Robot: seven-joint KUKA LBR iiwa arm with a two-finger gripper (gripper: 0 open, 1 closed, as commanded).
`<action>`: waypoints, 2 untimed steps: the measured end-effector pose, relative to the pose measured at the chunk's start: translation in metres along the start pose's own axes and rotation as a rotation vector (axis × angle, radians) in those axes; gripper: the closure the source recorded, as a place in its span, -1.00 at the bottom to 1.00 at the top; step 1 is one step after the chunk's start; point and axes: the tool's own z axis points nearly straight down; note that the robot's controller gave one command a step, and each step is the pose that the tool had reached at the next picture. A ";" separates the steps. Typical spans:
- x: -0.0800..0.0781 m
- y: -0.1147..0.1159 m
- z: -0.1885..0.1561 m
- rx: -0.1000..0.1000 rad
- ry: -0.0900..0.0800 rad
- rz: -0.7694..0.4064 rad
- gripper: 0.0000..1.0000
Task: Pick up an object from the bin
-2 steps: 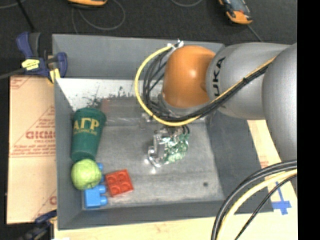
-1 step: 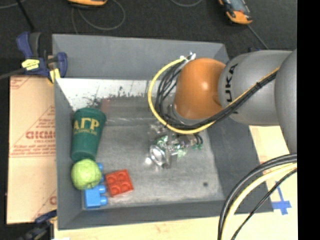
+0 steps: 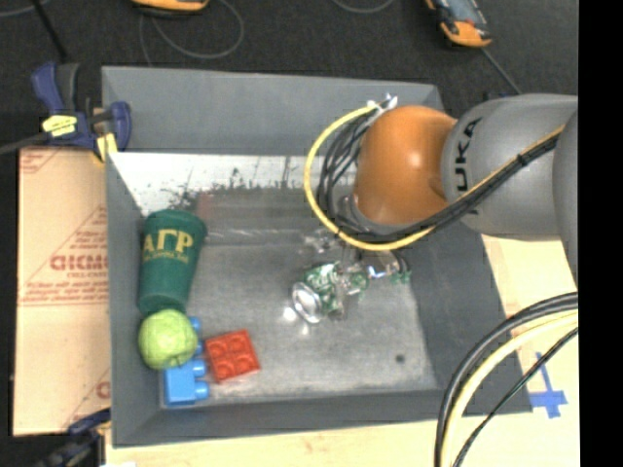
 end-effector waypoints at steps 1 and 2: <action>-0.008 -0.008 0.046 -0.002 -0.001 0.054 -1.00; -0.012 -0.008 0.065 -0.001 -0.002 0.002 1.00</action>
Offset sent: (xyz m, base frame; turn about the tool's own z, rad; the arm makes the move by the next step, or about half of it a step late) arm 0.0087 -0.0048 -0.0528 -0.0844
